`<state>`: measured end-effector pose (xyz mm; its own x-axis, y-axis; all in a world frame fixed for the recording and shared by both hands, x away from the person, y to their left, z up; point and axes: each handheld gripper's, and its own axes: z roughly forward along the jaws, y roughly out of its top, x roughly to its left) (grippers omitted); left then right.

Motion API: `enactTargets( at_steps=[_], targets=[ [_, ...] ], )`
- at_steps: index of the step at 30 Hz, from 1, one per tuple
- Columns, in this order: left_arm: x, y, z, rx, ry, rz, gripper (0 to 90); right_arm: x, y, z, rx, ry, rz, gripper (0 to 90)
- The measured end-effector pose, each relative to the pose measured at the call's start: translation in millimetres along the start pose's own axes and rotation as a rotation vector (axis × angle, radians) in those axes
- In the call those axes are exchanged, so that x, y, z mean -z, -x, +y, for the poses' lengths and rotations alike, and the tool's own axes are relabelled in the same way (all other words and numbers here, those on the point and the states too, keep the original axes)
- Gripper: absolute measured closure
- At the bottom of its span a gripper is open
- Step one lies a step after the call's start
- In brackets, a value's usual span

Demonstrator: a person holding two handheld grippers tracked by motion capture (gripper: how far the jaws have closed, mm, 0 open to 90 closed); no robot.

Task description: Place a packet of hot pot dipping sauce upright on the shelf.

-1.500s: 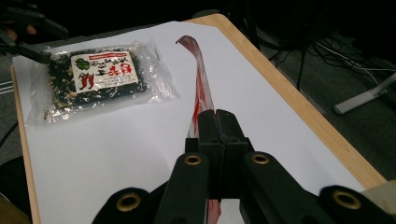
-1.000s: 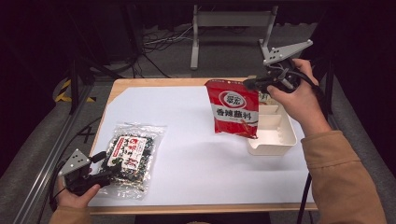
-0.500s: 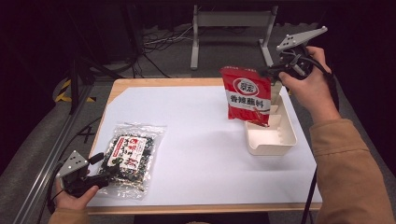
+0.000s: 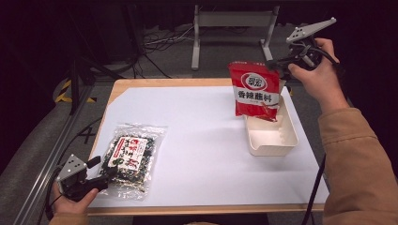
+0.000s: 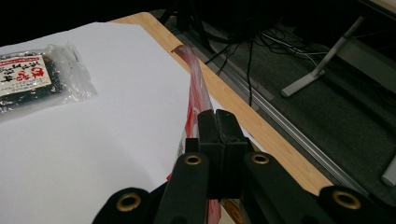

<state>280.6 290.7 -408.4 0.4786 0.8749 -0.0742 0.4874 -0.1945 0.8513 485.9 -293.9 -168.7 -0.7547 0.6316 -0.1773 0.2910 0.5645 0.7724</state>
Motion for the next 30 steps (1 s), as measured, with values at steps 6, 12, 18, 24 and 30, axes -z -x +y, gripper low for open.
enactTargets(
  at_steps=[6, 12, 18, 24, 30],
  targets=[
    [0.8, 6.6, -3.1, -0.014, -0.027, 0.041, 25.8, -1.4, 13.5, -3.4, 0.011, -0.002, 0.008, 90.0],
    [0.7, 7.5, -7.2, -0.01, -0.044, 0.067, 25.7, -3.2, 25.2, -8.0, 0.024, 0.0, 0.015, 90.0],
    [1.9, 8.5, -10.6, 0.005, -0.049, 0.083, 25.6, 0.7, 31.7, -10.8, 0.032, 0.011, 0.027, 90.0],
    [0.3, 13.1, -9.2, 0.005, -0.045, 0.081, 25.4, 2.5, 36.7, -14.2, 0.042, 0.003, 0.021, 89.9],
    [-2.4, 19.6, -6.9, -0.021, -0.052, 0.085, 25.4, 3.9, 40.8, -16.2, 0.047, 0.009, 0.024, 89.9]
  ],
)
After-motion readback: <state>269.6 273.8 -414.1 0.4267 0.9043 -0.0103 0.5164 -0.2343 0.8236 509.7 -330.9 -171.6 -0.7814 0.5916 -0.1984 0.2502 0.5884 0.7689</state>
